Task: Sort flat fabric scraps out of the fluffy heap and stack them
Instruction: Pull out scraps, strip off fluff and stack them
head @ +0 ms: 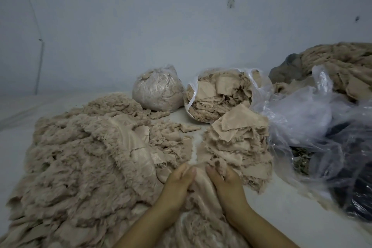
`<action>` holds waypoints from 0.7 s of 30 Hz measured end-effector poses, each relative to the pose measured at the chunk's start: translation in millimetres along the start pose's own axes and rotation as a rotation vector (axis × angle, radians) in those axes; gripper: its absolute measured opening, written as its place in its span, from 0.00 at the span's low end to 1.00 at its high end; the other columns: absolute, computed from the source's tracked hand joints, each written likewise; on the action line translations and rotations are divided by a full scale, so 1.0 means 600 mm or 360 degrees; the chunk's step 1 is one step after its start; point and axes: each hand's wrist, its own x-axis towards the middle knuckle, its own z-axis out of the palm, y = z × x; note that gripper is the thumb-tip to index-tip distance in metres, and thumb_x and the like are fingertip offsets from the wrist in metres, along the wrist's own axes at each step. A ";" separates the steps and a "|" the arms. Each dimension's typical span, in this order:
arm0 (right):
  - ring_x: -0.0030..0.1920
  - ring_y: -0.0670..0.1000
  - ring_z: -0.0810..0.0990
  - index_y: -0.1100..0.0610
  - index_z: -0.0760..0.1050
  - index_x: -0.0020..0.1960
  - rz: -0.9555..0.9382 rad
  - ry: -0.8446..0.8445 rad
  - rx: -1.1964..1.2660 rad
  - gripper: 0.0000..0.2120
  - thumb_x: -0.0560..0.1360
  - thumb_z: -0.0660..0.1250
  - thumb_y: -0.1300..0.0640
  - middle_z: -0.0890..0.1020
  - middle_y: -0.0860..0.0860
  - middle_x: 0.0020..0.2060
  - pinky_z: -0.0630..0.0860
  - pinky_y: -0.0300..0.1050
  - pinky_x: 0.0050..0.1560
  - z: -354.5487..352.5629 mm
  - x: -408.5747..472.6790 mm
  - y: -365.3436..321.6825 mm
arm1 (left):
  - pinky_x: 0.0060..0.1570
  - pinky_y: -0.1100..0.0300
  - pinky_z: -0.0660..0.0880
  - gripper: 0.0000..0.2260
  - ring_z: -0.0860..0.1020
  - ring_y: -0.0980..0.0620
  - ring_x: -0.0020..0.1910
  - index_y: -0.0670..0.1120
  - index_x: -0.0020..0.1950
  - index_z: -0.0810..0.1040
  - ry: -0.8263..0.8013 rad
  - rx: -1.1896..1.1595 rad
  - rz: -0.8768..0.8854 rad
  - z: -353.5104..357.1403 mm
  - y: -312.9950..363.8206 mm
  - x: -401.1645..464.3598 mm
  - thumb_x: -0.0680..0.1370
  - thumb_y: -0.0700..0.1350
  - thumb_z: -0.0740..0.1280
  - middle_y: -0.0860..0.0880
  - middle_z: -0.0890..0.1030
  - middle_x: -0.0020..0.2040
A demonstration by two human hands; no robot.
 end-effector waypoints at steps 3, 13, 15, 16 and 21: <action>0.37 0.44 0.81 0.58 0.80 0.44 -0.0095 -0.0098 -0.0038 0.06 0.77 0.66 0.60 0.84 0.47 0.36 0.75 0.33 0.38 0.015 -0.005 0.000 | 0.44 0.56 0.75 0.09 0.80 0.49 0.42 0.41 0.47 0.76 0.0319 -0.0072 -0.0012 0.010 -0.008 0.015 0.82 0.41 0.57 0.43 0.82 0.42; 0.20 0.47 0.67 0.53 0.72 0.32 0.0154 0.0135 0.0247 0.18 0.80 0.61 0.55 0.72 0.52 0.22 0.65 0.37 0.21 -0.010 0.007 0.003 | 0.31 0.67 0.63 0.12 0.66 0.59 0.29 0.45 0.36 0.70 0.0398 0.0594 0.0412 -0.027 -0.005 0.020 0.80 0.44 0.61 0.56 0.69 0.29; 0.25 0.47 0.73 0.56 0.75 0.37 0.0160 0.0128 0.0198 0.15 0.80 0.60 0.54 0.77 0.51 0.26 0.70 0.37 0.26 -0.011 0.007 0.003 | 0.33 0.69 0.66 0.10 0.70 0.59 0.31 0.45 0.38 0.73 0.0334 0.0560 0.0424 -0.030 0.001 0.017 0.79 0.44 0.62 0.56 0.73 0.30; 0.31 0.46 0.77 0.56 0.77 0.40 0.0122 0.0081 0.0142 0.13 0.80 0.60 0.53 0.80 0.49 0.31 0.73 0.37 0.32 -0.011 0.005 0.002 | 0.35 0.70 0.68 0.09 0.73 0.60 0.33 0.46 0.40 0.76 0.0260 0.0536 0.0409 -0.031 0.005 0.014 0.79 0.44 0.62 0.57 0.76 0.32; 0.36 0.39 0.76 0.50 0.78 0.39 -0.0093 -0.0326 -0.0238 0.07 0.76 0.68 0.53 0.80 0.41 0.33 0.71 0.32 0.39 -0.001 -0.005 -0.002 | 0.35 0.68 0.68 0.10 0.71 0.61 0.32 0.45 0.38 0.76 -0.0015 0.0616 0.0413 -0.020 0.004 -0.002 0.77 0.48 0.64 0.56 0.75 0.31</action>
